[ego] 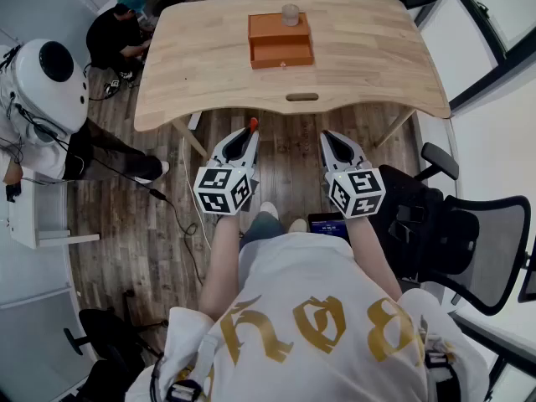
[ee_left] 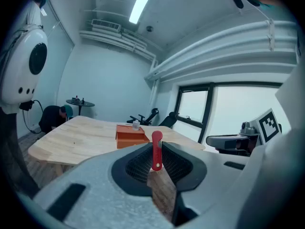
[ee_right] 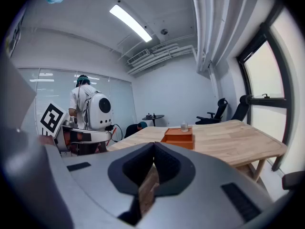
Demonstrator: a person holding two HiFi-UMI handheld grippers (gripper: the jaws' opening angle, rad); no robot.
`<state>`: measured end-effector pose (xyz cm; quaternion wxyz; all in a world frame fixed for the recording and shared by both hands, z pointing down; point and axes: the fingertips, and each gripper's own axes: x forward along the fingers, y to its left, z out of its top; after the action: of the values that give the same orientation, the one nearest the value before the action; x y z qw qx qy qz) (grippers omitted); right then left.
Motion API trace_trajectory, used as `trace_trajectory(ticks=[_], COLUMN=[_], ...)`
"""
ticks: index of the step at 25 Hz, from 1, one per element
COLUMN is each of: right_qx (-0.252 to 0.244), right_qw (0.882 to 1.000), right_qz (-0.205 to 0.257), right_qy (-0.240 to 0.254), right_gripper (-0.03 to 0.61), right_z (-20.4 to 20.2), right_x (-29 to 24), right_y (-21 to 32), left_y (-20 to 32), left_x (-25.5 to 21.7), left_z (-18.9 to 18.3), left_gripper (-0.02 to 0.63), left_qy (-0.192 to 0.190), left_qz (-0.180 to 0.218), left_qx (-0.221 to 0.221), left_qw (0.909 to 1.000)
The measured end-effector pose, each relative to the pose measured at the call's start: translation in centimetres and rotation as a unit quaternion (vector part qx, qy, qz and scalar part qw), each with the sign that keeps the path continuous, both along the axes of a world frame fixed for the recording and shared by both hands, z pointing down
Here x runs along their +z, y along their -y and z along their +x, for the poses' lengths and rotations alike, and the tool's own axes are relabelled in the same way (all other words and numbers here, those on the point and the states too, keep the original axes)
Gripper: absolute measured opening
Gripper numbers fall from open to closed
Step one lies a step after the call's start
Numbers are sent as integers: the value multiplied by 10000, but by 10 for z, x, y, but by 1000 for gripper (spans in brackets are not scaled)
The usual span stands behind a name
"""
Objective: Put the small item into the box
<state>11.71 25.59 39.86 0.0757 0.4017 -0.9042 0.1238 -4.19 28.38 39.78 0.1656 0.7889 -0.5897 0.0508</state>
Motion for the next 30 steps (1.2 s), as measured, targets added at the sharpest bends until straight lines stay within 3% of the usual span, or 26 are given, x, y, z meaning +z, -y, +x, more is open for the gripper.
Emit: trace_trajectory(ticks=[8,19,30], right_qx=[3,-138,-30], right_qw=[10000,9994,9994], right_qz=[73,-156,-143], right_qy=[21,278,302], right_gripper=[12,12,12], right_z=[10,12,23], right_x=[-2,6,7], right_y=[-6,-15,25], left_y=[-11,-28,13], left_x=[0,8,8], left_z=[7,0,-4], left_gripper=[60,60,60], left_qy=[27,29,29], left_qz=[-1,-129,-57], left_qx=[-21,-297,-387], left_qw=[10000,9995,9992])
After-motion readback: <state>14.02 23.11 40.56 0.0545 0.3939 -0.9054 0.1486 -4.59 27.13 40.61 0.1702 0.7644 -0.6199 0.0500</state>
